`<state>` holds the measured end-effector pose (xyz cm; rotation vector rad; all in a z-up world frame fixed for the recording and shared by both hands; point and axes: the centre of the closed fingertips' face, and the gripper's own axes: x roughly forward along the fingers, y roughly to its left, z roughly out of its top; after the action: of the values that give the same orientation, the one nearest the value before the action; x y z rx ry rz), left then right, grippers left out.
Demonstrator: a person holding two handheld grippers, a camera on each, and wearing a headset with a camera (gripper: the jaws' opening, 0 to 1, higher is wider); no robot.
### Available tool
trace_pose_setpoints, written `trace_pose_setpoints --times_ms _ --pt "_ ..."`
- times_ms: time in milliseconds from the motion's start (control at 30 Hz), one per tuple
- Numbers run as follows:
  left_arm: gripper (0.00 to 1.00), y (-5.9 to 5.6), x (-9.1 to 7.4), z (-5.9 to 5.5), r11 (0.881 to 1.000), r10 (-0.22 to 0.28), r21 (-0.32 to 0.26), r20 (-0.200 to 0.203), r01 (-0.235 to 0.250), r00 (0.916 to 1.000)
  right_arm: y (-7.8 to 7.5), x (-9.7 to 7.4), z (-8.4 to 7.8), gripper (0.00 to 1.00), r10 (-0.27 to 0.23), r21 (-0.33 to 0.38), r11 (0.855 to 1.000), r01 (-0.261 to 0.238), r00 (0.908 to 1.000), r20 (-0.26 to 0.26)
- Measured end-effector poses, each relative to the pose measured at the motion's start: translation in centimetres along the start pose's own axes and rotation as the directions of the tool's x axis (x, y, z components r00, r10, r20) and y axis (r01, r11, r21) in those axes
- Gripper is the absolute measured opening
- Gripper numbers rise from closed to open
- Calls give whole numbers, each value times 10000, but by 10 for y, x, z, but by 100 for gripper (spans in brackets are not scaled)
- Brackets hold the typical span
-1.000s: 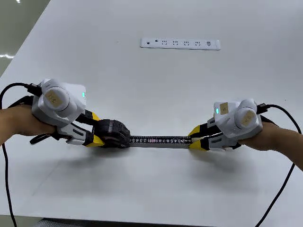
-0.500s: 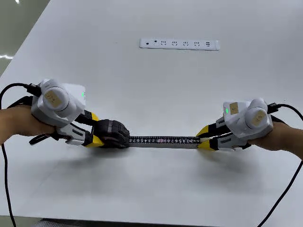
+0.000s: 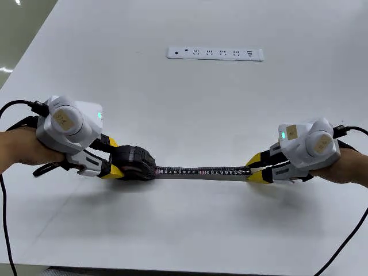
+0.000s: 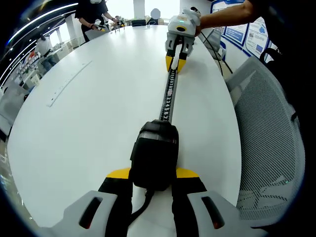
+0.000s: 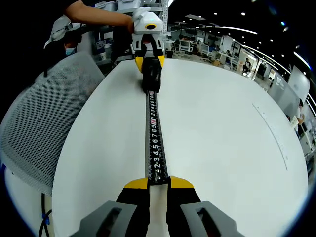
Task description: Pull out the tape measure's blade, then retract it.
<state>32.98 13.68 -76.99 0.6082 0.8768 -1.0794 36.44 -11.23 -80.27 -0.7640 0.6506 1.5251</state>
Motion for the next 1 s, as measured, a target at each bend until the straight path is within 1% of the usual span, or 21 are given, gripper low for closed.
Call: trace_pose_setpoints --times_ms 267,400,633,700,733,933,967,1000 --pt "25 0 0 0 10000 -15 -31 33 16 10000 0 -11 -11 8 -169 235 9996 171 9998 -105" --pt "25 0 0 0 10000 -20 -44 28 20 10000 0 -13 -15 8 -179 321 9993 183 9998 -131" --pt "25 0 0 0 10000 -14 -32 3 14 10000 -2 -11 -16 9 -112 325 9994 122 9995 -286" --pt "26 0 0 0 10000 -25 -67 -8 25 10000 -2 -10 -16 9 -47 195 9998 56 9989 -457" --pt "26 0 0 0 10000 -29 8 -49 29 10000 -2 -9 -16 10 -13 99 9999 18 9986 -532" --pt "26 -1 0 1 9999 -41 130 -159 43 9999 -1 -9 -14 11 5 -1 10000 -5 9972 -741" --pt "26 -1 -1 1 9999 -36 148 -180 39 9998 -2 -9 -17 11 -75 246 9997 97 9960 -892" --pt "26 -1 -1 2 9998 -36 195 -191 40 9998 -2 -6 -15 11 -28 80 10000 35 9963 -863"
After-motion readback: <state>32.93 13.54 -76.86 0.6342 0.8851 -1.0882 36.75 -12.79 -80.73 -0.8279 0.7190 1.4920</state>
